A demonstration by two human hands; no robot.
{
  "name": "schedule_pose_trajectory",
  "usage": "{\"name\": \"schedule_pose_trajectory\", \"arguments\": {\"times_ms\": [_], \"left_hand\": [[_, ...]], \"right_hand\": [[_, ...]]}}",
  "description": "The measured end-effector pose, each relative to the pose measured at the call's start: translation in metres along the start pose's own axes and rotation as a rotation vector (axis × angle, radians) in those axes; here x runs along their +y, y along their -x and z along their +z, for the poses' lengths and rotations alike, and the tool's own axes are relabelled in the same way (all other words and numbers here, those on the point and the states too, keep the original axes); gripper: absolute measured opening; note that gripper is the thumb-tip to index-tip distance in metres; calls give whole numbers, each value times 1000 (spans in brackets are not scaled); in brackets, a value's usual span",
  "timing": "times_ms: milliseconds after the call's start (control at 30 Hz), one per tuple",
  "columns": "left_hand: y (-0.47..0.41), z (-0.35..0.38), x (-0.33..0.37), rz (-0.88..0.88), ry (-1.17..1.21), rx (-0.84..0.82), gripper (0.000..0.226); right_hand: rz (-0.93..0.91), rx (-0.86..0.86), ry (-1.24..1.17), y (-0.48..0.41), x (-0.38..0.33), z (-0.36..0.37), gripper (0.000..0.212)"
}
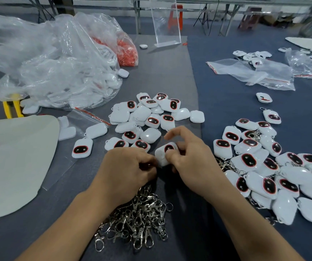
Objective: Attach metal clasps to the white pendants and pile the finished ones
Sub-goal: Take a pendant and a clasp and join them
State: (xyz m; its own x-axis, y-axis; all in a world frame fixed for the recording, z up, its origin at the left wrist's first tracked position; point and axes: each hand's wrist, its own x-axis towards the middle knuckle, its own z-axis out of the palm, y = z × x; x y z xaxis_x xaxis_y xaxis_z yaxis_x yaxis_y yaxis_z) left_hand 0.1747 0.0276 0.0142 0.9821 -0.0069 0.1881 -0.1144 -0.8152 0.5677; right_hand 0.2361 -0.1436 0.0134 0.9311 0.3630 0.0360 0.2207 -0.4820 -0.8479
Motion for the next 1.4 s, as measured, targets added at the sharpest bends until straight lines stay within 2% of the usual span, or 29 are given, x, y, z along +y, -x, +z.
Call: {"name": "schedule_pose_trajectory", "arguments": {"times_ms": [200, 333, 467, 600, 667, 733, 833, 1133, 1267, 1400], "left_hand": [[1, 1, 1, -33, -14, 20, 23], [2, 2, 2, -67, 0, 31, 23], [4, 1, 4, -51, 0, 39, 36], [7, 3, 6, 44, -149, 95, 15], [10, 4, 10, 148, -279, 146, 5], [12, 6, 13, 204, -337, 190, 8], [13, 6, 13, 221, -346, 228, 10], [18, 5, 13, 254, -347, 228, 11], [17, 5, 12, 197, -245, 322, 9], [12, 0, 12, 171, -127, 415, 9]], "right_hand": [[2, 8, -7, 1, -2, -6, 18], [-55, 6, 70, 4, -5, -5, 18], [-88, 8, 114, 4, -7, -5, 16], [-87, 0, 89, 5, -7, -4, 15], [-49, -10, 47, 4, -4, -5, 14], [30, -28, -47, 2, -1, -6, 11], [104, -68, -177, -1, 2, -4, 13], [197, -132, -303, -2, 0, -4, 12], [262, -183, -498, -1, -4, -10, 11], [316, -152, -682, 0, -9, -9, 17]]}}
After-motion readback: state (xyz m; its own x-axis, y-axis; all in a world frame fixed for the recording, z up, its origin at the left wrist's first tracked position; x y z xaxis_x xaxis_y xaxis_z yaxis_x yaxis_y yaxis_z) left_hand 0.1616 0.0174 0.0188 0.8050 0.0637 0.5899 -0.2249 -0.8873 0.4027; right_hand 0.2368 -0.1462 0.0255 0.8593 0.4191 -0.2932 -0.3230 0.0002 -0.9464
